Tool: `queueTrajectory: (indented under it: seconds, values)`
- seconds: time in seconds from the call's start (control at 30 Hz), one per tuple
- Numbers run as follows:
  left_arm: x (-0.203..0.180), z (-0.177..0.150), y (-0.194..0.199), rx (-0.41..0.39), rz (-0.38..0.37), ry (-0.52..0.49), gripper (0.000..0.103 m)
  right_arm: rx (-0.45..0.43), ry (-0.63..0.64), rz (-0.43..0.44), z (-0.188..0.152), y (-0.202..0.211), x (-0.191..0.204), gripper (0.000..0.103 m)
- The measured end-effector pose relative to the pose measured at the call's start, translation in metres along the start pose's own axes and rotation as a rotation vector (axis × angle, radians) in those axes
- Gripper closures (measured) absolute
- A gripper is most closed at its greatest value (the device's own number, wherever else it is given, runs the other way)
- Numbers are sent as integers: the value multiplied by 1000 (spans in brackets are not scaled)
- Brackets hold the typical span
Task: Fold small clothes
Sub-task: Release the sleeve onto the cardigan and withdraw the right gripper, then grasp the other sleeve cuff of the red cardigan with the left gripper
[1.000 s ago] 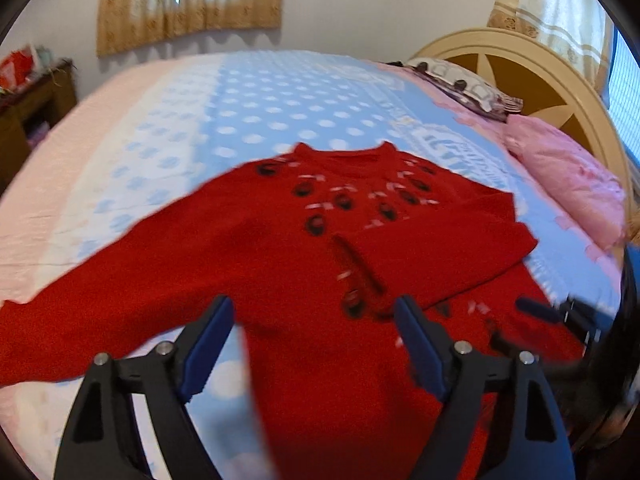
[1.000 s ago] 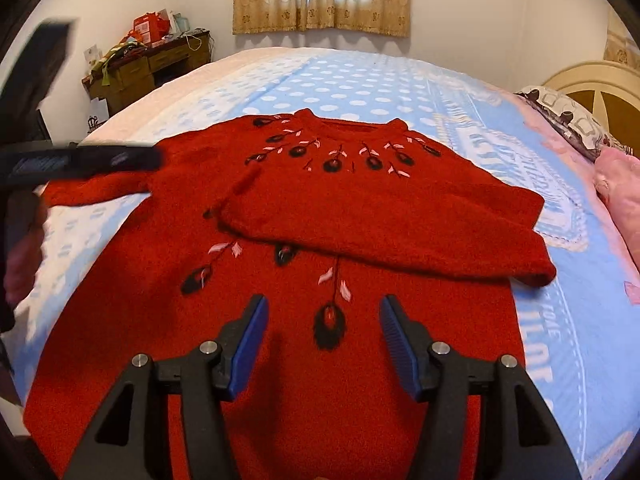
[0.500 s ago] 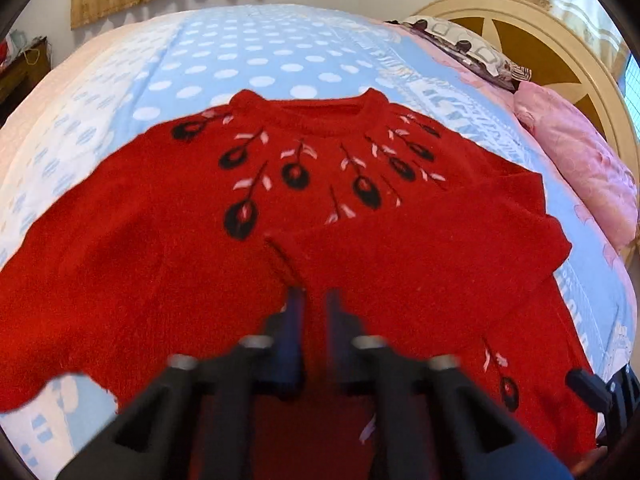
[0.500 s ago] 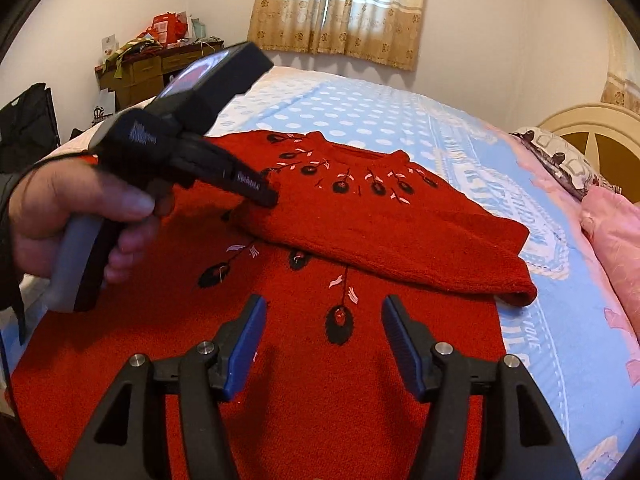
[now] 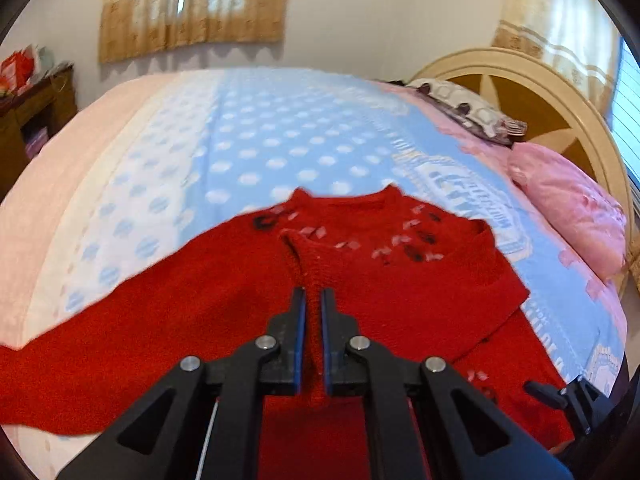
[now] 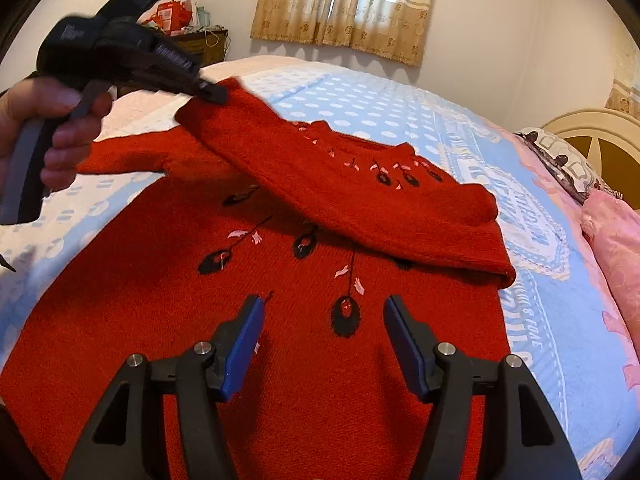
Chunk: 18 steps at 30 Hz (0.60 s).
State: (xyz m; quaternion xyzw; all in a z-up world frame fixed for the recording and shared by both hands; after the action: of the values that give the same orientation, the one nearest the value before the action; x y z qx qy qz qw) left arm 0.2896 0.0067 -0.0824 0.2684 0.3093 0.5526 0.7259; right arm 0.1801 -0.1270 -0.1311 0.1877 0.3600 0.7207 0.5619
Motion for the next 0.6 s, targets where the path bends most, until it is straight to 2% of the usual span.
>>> queueTrajectory:
  seconds: [0.13, 0.17, 0.3, 0.4, 0.47, 0.6]
  values:
    - [22, -26, -16, 67, 29, 53, 96, 52, -5, 61, 1, 4, -6, 40]
    - [26, -31, -21, 79, 39, 55, 96, 53, 2, 53, 4, 9, -13, 40]
    - [38, -40, -37, 92, 44, 84, 96, 78, 56, -113, 15, 18, -61, 40]
    - [36, -43, -40, 84, 62, 66, 96, 110, 85, -251, 21, 3, -105, 40]
    - [38, -44, -43, 80, 64, 81, 96, 148, 101, -257, 19, -16, -123, 40]
    - [44, -44, -38, 60, 52, 110, 96, 150, 123, -226, 20, -42, -130, 43]
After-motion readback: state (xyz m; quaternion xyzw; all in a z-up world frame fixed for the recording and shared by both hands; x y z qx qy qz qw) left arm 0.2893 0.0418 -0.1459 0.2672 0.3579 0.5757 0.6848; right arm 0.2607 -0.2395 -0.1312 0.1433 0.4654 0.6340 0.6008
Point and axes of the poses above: each gripper's, at about its wrist camera, not at the fingertips, and y roughly against the way its jaws point, x to its left, z to its top, the point moved 5 cm from there along -y, roughly the way its jaws point, and after that the axes turned 3 degrees about -y, right-handed, at the moved point
